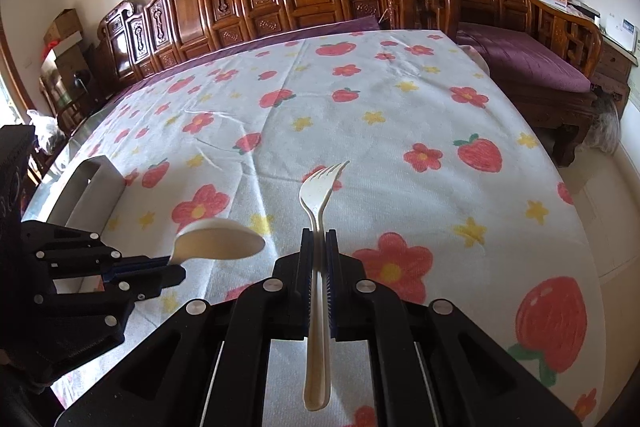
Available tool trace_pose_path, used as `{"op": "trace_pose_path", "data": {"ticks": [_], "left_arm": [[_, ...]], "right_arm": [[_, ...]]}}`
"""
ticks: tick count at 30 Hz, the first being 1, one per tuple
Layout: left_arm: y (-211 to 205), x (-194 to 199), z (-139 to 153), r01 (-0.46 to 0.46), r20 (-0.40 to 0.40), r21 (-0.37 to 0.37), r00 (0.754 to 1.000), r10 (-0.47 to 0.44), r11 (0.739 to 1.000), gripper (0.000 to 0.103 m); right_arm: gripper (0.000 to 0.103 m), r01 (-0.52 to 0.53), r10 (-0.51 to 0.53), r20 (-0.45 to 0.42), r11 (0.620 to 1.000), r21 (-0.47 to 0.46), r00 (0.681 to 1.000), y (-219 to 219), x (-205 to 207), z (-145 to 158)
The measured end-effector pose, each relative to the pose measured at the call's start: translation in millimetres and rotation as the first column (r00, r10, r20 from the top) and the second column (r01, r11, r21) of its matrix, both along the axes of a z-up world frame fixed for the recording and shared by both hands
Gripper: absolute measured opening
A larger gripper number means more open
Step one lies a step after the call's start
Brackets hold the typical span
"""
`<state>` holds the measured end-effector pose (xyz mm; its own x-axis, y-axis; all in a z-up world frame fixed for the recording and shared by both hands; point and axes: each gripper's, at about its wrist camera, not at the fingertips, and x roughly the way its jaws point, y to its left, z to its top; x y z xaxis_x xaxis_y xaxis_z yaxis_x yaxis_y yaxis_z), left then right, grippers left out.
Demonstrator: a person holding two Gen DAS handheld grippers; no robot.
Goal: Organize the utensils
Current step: 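Grasp the white plastic spoon with the left gripper and lift it, then lower the white spoon into the tray and open the left gripper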
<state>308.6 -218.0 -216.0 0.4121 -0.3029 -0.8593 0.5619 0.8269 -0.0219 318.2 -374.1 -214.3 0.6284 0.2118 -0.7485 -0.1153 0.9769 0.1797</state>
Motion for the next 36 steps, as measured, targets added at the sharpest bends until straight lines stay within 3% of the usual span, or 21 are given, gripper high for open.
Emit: {"op": "trace_pose_path", "data": {"ticks": [19,29,36], "left_arm": [[91,-14,65,-0.172,0.102,-0.079,0.979,0.179,0.982,0.003],[135,-17,72,-0.242,0.119,-0.082,0.961,0.25,0.967,0.003],[178,-8,61,-0.333,0.098,-0.079,0.936,0.339,0.94,0.003]], "right_arm": [[0.007,-0.126,0.126,0.035,0.992,-0.011,0.991,71,1,15],[0.007,-0.197,0.198,0.022,0.98,-0.034,0.98,107,-2,11],[0.007,-0.208,0.209,0.022,0.978,-0.026,0.978,110,-5,13]]}}
